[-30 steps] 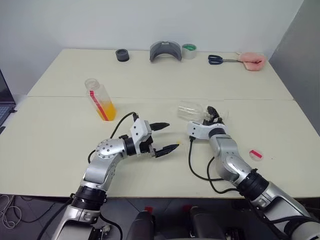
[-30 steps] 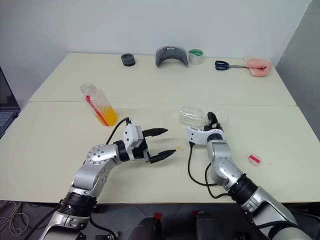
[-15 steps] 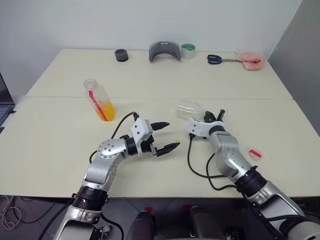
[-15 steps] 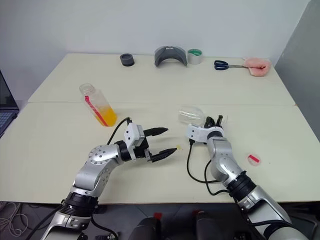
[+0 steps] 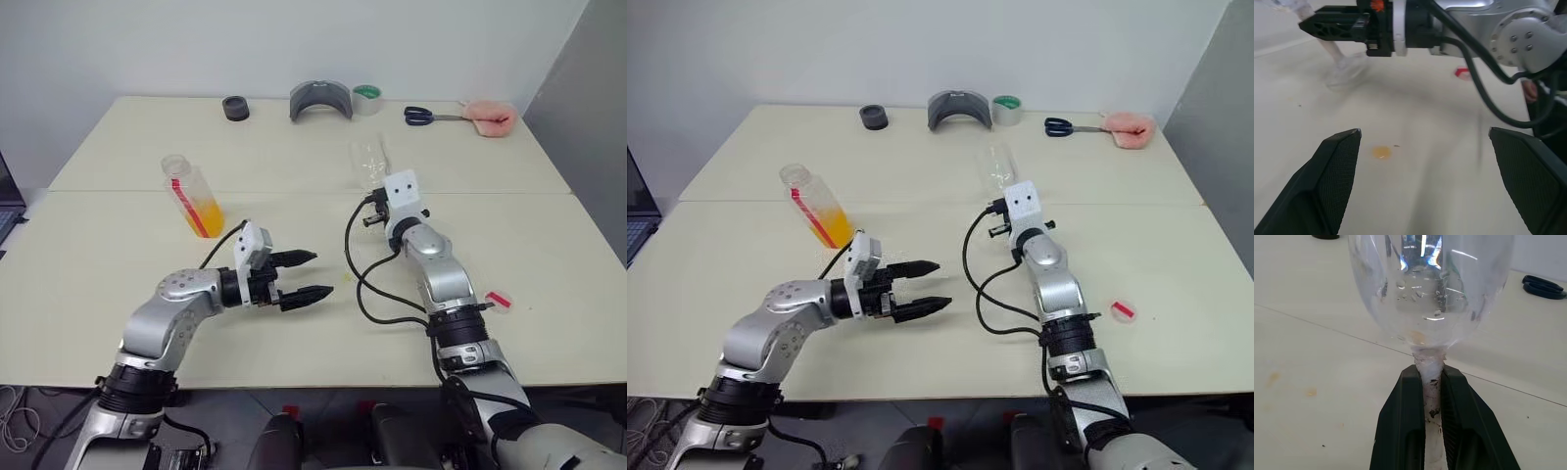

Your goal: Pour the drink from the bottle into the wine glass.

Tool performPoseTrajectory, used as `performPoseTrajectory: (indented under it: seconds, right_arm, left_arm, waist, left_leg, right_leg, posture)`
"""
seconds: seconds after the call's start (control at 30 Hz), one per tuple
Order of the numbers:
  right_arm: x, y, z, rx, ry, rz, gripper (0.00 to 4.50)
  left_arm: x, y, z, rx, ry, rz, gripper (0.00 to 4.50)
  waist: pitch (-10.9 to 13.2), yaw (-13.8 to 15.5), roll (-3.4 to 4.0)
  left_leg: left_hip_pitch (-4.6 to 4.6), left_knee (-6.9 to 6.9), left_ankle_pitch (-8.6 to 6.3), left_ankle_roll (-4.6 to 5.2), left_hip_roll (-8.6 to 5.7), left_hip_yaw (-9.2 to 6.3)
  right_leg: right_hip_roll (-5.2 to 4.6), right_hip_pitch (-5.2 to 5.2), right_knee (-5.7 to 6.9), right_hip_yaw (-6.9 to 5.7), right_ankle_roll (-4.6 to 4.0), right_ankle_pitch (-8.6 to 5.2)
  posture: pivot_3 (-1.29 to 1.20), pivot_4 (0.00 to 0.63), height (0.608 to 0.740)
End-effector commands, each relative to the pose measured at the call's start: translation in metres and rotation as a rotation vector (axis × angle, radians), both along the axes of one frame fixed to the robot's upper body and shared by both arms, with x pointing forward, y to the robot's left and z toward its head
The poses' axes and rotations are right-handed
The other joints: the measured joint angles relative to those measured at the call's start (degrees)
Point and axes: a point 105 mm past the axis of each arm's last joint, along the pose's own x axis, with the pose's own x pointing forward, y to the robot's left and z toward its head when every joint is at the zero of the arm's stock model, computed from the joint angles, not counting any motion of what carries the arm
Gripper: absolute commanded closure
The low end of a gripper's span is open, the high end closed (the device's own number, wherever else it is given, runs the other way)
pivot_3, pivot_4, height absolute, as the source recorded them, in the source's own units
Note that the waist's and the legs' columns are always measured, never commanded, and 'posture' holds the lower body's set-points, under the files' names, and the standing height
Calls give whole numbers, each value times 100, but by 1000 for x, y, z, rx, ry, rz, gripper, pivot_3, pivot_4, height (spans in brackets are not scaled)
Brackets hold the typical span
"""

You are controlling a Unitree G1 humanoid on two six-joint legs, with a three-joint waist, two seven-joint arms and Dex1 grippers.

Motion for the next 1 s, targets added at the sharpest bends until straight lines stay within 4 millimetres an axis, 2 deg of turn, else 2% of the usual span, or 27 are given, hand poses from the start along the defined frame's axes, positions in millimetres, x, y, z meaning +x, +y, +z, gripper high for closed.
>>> performPoseTrajectory:
  seconds: [0.03, 0.3, 0.6, 0.7, 0.8, 1.0]
  right_arm:
    - [-2, 4, 4, 27, -47, 29, 4352]
    - [-24, -10, -33, 45, 19, 3, 4352]
    - [-51, -21, -56, 36, 63, -18, 4352]
    - [-52, -18, -52, 42, 49, -3, 4353]
    - [-52, -7, -37, 69, -15, 52, 4353]
    - [-59, 29, 1, 119, -195, 227, 4353]
  left_arm:
    - [-4, 0, 17, -40, -13, -23, 0]
    - [8, 1, 18, -40, -14, 15, 0]
    - [9, -5, 18, -36, -13, -10, 0]
    - [10, -5, 18, -30, -18, -7, 0]
    - [13, -4, 19, -24, -38, 21, 0]
    - [41, 14, 25, 3, -199, 266, 0]
  waist:
    - [0, -1, 0]
    - [-3, 10, 0]
    - [-7, 11, -1]
    - [-8, 11, -1]
    - [-8, 11, -1]
    - [-4, -3, 3]
  left_leg:
    - [0, 0, 0, 0, 1, 0]
    - [4, 0, 0, 0, 2, -6]
    - [13, -1, 0, 0, 2, -4]
    - [15, -1, 0, 0, 2, -2]
    - [15, -2, 0, 0, 3, -2]
    - [11, -3, 0, 0, 4, 0]
  right_leg:
    - [1, 0, 0, 0, 0, 0]
    - [2, 5, 0, -4, -1, 0]
    - [2, 12, 0, -1, 0, -1]
    - [2, 12, 0, 1, 1, -1]
    - [3, 12, 0, 0, 0, -1]
    - [3, 6, 0, 2, 0, -1]
  posture:
    - [0, 150, 740]
    - [0, 150, 740]
    - [0, 150, 740]
    - [0, 150, 740]
    - [0, 150, 740]
    - [0, 150, 740]
